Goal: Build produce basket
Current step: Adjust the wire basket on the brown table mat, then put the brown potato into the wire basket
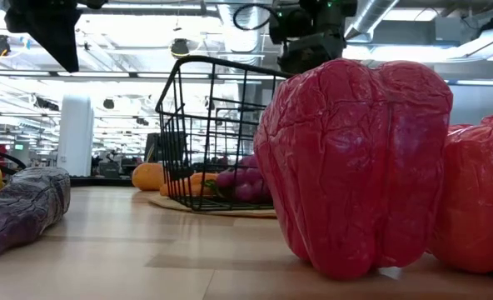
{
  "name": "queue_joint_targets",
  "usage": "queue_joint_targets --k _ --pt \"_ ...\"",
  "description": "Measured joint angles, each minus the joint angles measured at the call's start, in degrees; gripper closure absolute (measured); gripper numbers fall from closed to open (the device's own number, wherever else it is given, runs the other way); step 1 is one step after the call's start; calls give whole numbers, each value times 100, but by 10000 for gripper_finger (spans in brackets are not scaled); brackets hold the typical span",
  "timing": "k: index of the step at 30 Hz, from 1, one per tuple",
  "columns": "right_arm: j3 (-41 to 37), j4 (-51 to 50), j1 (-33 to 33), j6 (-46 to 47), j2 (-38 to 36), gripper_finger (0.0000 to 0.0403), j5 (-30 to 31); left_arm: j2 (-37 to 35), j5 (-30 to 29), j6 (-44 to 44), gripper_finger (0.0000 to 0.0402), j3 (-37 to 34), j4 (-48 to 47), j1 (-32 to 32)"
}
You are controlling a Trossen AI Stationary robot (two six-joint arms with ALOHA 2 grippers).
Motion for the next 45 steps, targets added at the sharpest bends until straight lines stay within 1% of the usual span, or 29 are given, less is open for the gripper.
queue_joint_targets --k 6,8,11,14,18,20,22,24,26,28,31,33,34,36,40,42,43,45 --pt "338 -4 -34 -12 -2 257 34 0 -2 308 401 0 6 214" --pt "532 -8 -33 -52 -2 259 -257 0 -40 439 401 0 61 332" --pt "915 7 13 -163 -5 260 -826 0 -397 633 402 0 283 510" --pt "1288 -193 120 -224 -9 261 -1339 0 -410 1063 396 0 596 674" --pt "1780 -884 352 -268 -11 259 -1728 4 77 1753 367 0 778 694" --pt "1988 -1149 510 -269 -11 260 -1756 4 348 2212 348 0 787 635" --pt "2175 -1306 657 -267 -11 262 -1770 4 512 2900 331 -1 817 532" --pt "2328 -1362 813 -262 -13 264 -1770 4 695 3713 318 -68 1080 410" --pt "2450 -1345 945 -180 -13 264 -1769 7 876 4455 312 -178 1380 329" --pt "2546 -1328 1073 -39 -14 263 -1761 7 1088 4982 311 -331 1744 285" --pt "2623 -1306 1241 120 -15 261 -1749 7 1235 5448 312 -620 2281 275" --pt "2641 -1295 1331 176 -15 261 -1738 9 1213 5613 313 -798 2411 275" --pt "2641 -1287 1366 221 -15 261 -1733 11 1125 5605 313 -860 2409 277" --pt "2641 -1285 1418 297 -15 263 -1721 11 697 5127 313 -940 2407 349" --pt "2641 -1284 1448 390 -15 266 -1718 11 -760 3577 313 -905 2298 629" --pt "2641 -1284 1448 397 -15 265 -1714 9 -1387 3106 313 -837 2345 806" --pt "2641 -1286 1437 395 -15 264 -1708 7 -1591 2966 313 -821 2406 918" --pt "2641 -1284 1395 327 -15 262 -1637 4 -1670 2916 313 -796 2522 1207"
